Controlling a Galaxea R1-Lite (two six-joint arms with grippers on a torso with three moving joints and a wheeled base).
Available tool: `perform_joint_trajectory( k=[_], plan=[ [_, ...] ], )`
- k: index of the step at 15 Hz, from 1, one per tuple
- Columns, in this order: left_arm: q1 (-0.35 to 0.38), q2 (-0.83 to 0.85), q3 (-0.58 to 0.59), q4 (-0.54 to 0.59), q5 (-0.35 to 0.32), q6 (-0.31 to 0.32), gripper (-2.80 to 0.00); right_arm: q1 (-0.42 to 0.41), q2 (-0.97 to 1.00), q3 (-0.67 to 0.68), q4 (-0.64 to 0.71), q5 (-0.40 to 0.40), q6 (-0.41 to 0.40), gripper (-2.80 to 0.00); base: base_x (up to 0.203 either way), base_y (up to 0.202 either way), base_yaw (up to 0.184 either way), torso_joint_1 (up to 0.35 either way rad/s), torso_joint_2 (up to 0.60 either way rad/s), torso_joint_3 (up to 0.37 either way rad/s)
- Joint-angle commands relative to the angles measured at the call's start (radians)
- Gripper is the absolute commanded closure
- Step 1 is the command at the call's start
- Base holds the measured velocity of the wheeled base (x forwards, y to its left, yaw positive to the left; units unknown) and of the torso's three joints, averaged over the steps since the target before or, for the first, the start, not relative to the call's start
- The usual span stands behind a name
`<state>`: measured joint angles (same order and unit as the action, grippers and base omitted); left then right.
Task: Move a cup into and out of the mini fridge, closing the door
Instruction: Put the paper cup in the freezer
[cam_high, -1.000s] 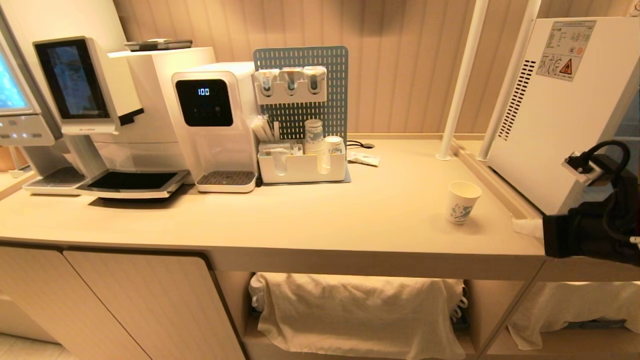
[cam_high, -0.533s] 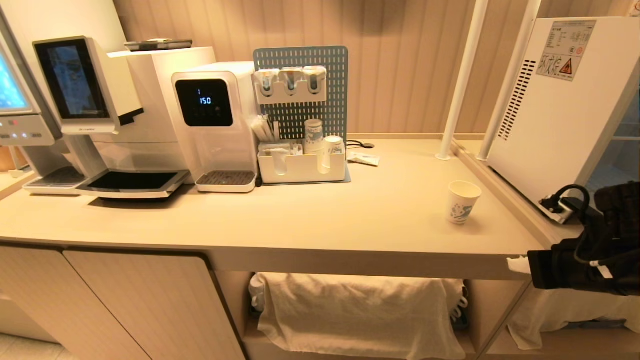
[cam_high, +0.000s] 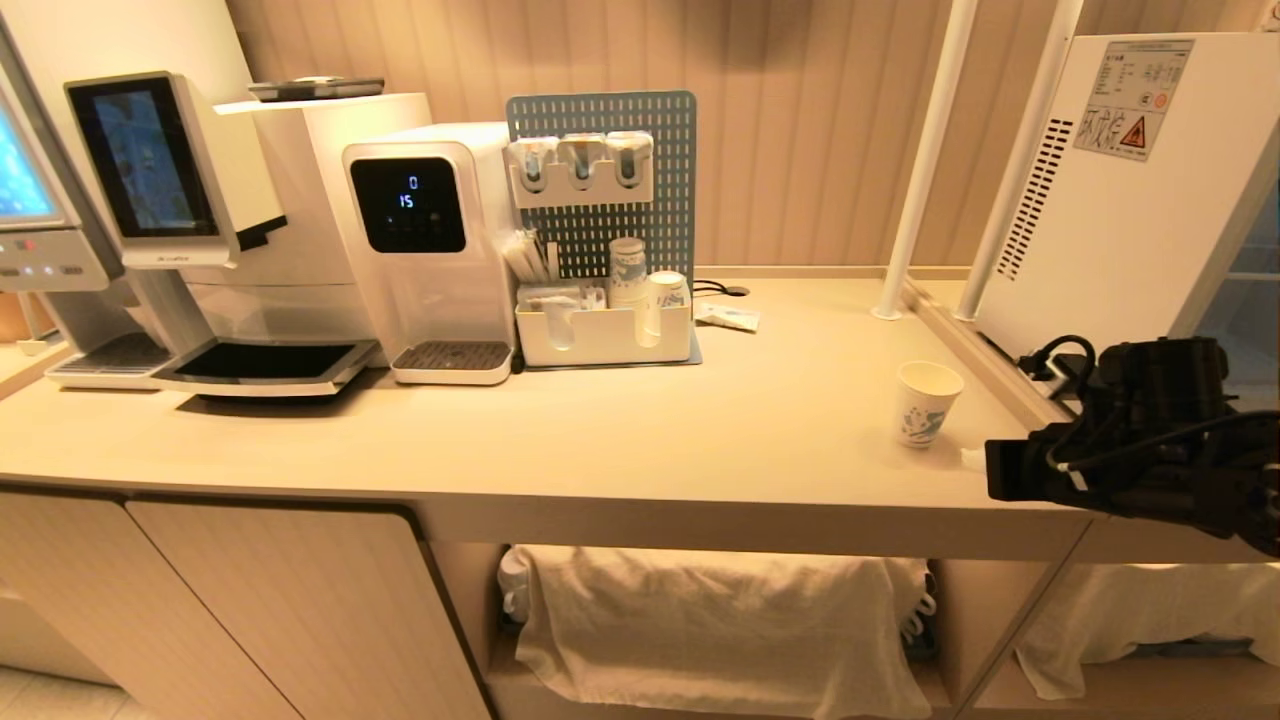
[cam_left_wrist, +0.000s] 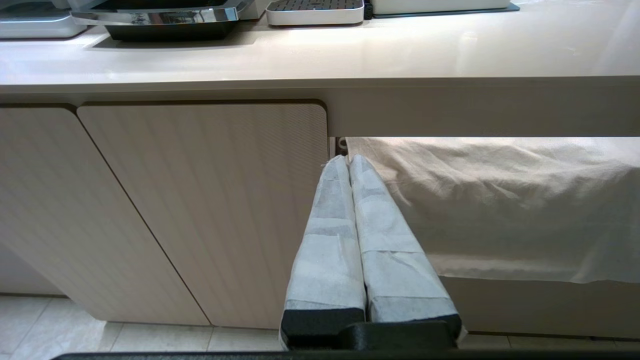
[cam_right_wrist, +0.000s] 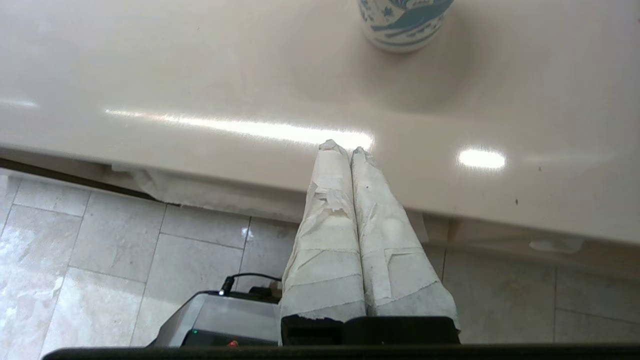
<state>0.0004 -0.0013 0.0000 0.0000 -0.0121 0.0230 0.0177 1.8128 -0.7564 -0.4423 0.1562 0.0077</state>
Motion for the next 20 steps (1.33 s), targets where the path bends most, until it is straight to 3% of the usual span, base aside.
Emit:
perform_joint_trajectory(
  k=[1,4,20],
  plan=[
    [0.001,0.001,0.000,0.000,0.000,0.000,0.00,0.001,0.089,-0.033,-0.033,-0.003,-0.002,0.00,0.000,0.000,0.000,0.000,0.00,0.000],
    [0.000,0.001,0.000,0.000,0.000,0.000,0.00,0.001,0.155,-0.096,-0.054,-0.046,-0.007,0.00,0.000,0.000,0.000,0.000,0.00,0.000],
    [0.000,0.001,0.000,0.000,0.000,0.000,0.00,-0.001,0.244,-0.200,-0.102,-0.095,-0.009,0.00,0.000,0.000,0.000,0.000,0.00,0.000]
  ],
)
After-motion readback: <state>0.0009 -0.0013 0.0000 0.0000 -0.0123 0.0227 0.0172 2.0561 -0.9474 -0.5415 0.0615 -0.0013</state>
